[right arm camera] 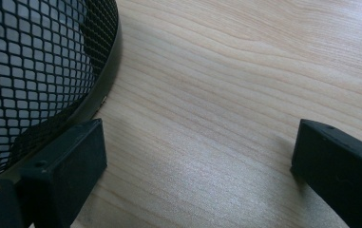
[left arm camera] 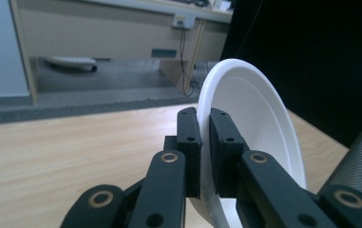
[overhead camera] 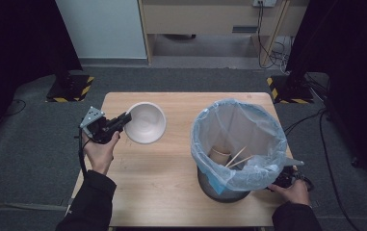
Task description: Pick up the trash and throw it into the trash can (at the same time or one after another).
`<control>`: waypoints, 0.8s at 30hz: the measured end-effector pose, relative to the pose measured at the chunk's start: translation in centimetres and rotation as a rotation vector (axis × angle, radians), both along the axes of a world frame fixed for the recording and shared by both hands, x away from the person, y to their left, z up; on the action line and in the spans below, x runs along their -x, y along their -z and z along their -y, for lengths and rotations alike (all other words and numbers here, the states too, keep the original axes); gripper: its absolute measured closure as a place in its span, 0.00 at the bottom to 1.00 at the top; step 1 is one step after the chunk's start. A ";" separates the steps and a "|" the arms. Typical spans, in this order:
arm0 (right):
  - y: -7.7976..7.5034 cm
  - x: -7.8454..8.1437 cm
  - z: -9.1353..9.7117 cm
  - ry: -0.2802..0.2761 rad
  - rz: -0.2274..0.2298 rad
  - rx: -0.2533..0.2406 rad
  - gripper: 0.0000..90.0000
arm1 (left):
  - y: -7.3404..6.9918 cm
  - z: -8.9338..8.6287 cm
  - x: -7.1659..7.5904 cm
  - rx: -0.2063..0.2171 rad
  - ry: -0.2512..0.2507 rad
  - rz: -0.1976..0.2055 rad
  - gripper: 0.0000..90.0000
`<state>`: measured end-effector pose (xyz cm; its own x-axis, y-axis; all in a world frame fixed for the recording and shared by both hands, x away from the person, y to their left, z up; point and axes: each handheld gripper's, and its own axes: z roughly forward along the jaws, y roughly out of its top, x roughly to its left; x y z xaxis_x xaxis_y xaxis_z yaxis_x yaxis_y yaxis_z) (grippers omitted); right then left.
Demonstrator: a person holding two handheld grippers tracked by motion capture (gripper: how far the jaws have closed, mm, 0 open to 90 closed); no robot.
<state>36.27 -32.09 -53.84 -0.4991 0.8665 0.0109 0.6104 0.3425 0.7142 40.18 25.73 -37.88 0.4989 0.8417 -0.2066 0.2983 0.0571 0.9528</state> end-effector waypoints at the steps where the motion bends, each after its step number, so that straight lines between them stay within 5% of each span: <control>1: 0.0 0.0 0.0 0.000 0.000 0.000 0.05 | -0.4 0.2 0.2 0.002 0.009 0.014 0.93; 17: 0.0 0.0 0.0 0.000 0.000 0.000 0.05 | -5.3 1.5 3.4 0.055 0.075 0.194 0.93; 24: 0.0 0.0 0.0 0.000 0.000 0.000 0.05 | -6.6 1.5 4.4 0.075 0.089 0.239 0.93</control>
